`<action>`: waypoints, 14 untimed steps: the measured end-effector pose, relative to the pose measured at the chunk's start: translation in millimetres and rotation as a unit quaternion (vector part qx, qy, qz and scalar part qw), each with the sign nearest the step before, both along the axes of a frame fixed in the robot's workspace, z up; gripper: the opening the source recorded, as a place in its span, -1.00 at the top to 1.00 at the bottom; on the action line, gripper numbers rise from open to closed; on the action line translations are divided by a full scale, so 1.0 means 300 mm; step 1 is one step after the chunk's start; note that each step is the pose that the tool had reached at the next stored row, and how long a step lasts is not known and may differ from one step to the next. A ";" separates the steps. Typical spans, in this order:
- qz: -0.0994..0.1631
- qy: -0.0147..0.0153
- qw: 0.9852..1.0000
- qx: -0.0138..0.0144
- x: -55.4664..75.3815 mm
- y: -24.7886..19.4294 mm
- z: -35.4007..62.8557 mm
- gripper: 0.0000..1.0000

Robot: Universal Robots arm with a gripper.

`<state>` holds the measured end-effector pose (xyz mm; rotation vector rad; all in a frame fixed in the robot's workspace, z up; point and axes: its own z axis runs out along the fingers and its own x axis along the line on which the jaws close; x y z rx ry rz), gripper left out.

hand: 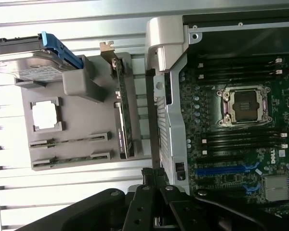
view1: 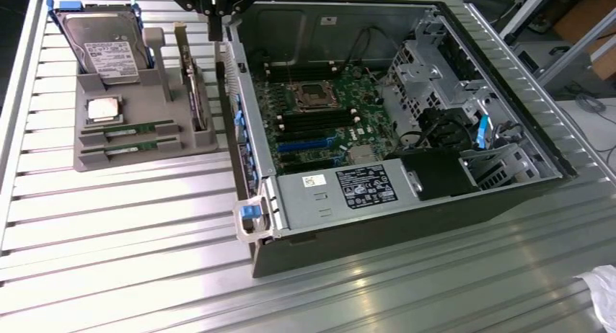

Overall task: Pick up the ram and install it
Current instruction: 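Reach for the ram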

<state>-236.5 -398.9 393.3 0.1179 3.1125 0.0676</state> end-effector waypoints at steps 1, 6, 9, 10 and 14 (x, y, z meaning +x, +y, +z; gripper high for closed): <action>0.000 0.000 1.000 0.000 -0.003 0.000 0.000 0.79; 0.000 0.000 1.000 0.000 -0.021 0.000 0.000 0.79; 0.000 0.000 1.000 0.000 -0.032 0.000 0.000 0.79; 0.000 0.000 1.000 0.000 -0.034 0.000 0.000 0.79; 0.000 0.000 1.000 0.000 -0.044 0.000 0.000 0.79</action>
